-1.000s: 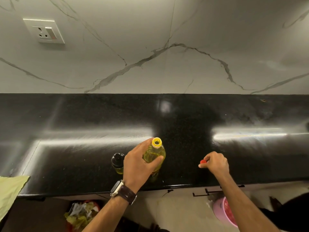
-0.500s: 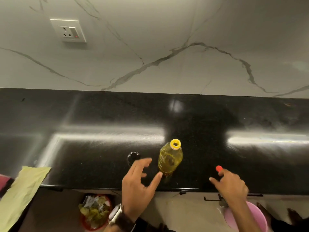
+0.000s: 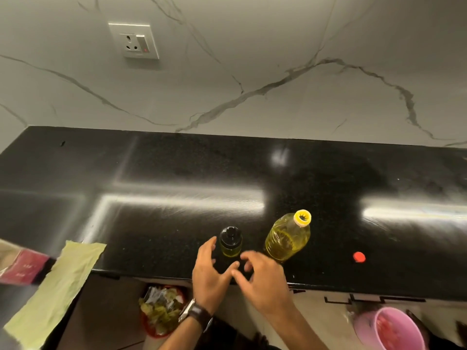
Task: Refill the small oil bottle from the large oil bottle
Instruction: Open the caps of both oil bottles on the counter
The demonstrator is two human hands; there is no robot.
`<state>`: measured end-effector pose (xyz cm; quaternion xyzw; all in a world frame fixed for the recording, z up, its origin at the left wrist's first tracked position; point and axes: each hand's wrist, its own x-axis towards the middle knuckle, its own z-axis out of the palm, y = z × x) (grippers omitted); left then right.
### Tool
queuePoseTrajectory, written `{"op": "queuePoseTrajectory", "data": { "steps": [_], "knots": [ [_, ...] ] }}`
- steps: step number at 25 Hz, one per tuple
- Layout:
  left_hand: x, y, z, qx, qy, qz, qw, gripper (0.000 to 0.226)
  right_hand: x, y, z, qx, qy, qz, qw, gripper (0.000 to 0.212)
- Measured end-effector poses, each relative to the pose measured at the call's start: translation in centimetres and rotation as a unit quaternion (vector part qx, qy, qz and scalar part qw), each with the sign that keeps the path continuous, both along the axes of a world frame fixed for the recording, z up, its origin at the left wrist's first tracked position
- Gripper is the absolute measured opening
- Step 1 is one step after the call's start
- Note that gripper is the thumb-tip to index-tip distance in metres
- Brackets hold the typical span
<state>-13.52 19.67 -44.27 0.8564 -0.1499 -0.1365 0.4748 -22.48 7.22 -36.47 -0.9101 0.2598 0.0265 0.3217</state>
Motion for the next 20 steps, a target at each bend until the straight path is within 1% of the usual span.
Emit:
{"op": "queuePoseTrajectory", "data": {
  "steps": [2,3,4,6,9,11,14,16,18,20],
  "knots": [
    [1.5,-1.3,0.2,-0.009,0.01,-0.003,1.0,0.082,3.2,0.1,0.6,-0.036,-0.057,-0.03,0.997,0.05],
    [2.1,-1.8,0.4,-0.012,0.009,-0.003,1.0,0.077,4.5,0.1,0.7,-0.05,-0.069,-0.039,0.996,0.054],
    [2.7,-2.2,0.4,-0.012,0.001,-0.003,1.0,0.07,5.6,0.1,0.7,-0.063,-0.069,-0.043,0.995,0.057],
    [3.4,-2.6,0.5,-0.019,-0.016,-0.004,1.0,0.055,7.3,0.0,0.5,-0.096,-0.033,-0.044,0.994,0.057],
    [3.9,-2.4,0.8,-0.042,-0.022,-0.009,0.999,0.045,8.4,-0.3,0.2,-0.136,-0.002,-0.049,0.99,0.045],
    [4.1,-2.1,0.8,-0.044,-0.027,-0.015,0.999,0.047,8.5,-0.2,0.3,-0.142,-0.006,-0.055,0.988,0.04],
    [4.2,-1.8,0.6,-0.043,-0.03,-0.027,0.998,0.05,7.5,0.6,0.8,-0.134,-0.035,-0.063,0.988,0.04],
    [4.4,-1.5,0.3,-0.035,-0.028,-0.034,0.998,0.051,5.7,1.4,1.0,-0.113,-0.045,-0.058,0.991,0.04],
    [4.7,-1.3,-0.1,-0.028,-0.024,-0.045,0.998,0.058,2.7,1.9,0.4,-0.076,-0.017,-0.058,0.995,0.04],
    [4.7,-1.3,-0.2,-0.026,-0.02,-0.052,0.998,0.069,-1.2,1.8,-0.8,-0.036,0.044,-0.082,0.995,0.042]
  ]
}}
